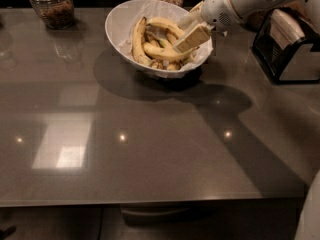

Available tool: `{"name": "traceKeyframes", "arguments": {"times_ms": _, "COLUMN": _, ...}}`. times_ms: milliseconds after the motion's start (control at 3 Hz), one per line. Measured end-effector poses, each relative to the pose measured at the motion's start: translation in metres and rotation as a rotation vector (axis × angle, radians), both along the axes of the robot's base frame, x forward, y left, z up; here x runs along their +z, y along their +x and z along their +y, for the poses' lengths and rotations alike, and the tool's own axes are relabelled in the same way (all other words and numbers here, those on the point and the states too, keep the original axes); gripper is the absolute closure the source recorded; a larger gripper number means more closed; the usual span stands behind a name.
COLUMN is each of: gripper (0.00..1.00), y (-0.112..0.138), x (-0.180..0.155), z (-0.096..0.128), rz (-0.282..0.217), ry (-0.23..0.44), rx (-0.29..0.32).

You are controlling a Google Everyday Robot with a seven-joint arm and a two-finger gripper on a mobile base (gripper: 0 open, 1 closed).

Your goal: Pick banana from white bowl

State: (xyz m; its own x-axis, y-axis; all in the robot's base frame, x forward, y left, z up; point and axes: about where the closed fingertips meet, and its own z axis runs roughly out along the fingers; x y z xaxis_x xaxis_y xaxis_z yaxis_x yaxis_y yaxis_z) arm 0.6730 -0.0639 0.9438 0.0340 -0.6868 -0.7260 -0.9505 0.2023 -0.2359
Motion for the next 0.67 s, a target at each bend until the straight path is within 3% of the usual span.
{"name": "traceKeyframes", "arguments": {"times_ms": 333, "gripper": 0.52, "y": 0.007, "x": -0.018, "z": 0.010, "rz": 0.038, "ry": 0.006, "rx": 0.016}}
{"name": "traceKeyframes", "arguments": {"times_ms": 667, "gripper": 0.47, "y": 0.010, "x": -0.032, "z": 0.017, "rz": 0.069, "ry": 0.007, "rx": 0.029}}
